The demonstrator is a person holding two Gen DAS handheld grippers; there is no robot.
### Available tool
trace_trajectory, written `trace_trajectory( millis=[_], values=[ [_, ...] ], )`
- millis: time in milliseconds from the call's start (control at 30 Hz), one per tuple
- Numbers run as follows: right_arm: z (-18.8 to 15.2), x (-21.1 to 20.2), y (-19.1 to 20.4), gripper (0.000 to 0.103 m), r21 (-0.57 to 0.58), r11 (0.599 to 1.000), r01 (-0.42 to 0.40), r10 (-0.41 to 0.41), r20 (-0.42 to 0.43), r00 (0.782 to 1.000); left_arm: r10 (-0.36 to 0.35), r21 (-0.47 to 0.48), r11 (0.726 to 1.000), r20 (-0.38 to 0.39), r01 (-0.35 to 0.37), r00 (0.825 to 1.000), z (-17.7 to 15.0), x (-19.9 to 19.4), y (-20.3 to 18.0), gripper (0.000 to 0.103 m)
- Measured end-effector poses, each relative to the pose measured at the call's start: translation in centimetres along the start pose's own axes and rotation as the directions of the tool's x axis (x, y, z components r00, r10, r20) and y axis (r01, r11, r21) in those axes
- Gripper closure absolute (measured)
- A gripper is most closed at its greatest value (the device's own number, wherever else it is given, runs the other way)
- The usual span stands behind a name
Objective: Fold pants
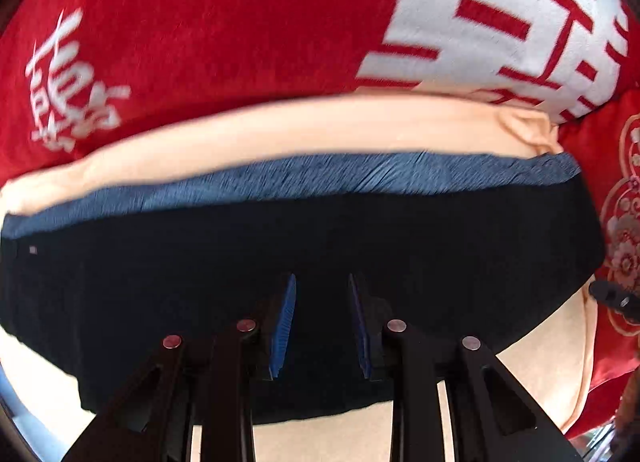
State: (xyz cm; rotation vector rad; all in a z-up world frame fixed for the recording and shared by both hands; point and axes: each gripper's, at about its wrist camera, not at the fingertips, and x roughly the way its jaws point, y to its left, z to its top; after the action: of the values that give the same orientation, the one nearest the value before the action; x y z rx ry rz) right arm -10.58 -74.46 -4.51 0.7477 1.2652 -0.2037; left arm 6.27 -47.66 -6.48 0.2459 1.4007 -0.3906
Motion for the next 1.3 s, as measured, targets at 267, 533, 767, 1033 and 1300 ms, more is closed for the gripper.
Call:
trace_trajectory(
  millis=[267,533,767,1033,1300],
  values=[
    [2.2,1.5,-0.8,0.094,0.029,0.999,0.025,-0.027,0.089,0.996,0.033,-0.021,0.999,-0.012,-0.034,0.999,-1.0,1.3,1.4,0.074],
    [0.7,1.7,-1.4,0.089,0.023,0.997,0.079,-0.078,-0.027,0.997,0.047,-0.048,0.998,-0.024,-0.049,0.999,-1.3,1.8,2.2,0.042],
    [1.6,0.6,-0.8,0.031,0.029,0.995,0.093,-0.094,0.048,0.994,0.056,-0.075,0.996,-0.017,-0.057,0.998,-2.5,3.8,2.2,0.005],
    [3.6,2.9,-1.9,0.096,0.119,0.990,0.079,-0.086,0.061,0.994,0.029,-0.085,0.996,-0.039,-0.033,0.999,-2.5,4.7,3.0,0.001],
    [0.5,1.8,-1.9,0.094,0.048,0.987,0.151,-0.152,0.032,0.988,0.014,-0.091,0.996,-0.037,-0.017,0.999,-2.8,2.8,4.1,0.002]
  ],
)
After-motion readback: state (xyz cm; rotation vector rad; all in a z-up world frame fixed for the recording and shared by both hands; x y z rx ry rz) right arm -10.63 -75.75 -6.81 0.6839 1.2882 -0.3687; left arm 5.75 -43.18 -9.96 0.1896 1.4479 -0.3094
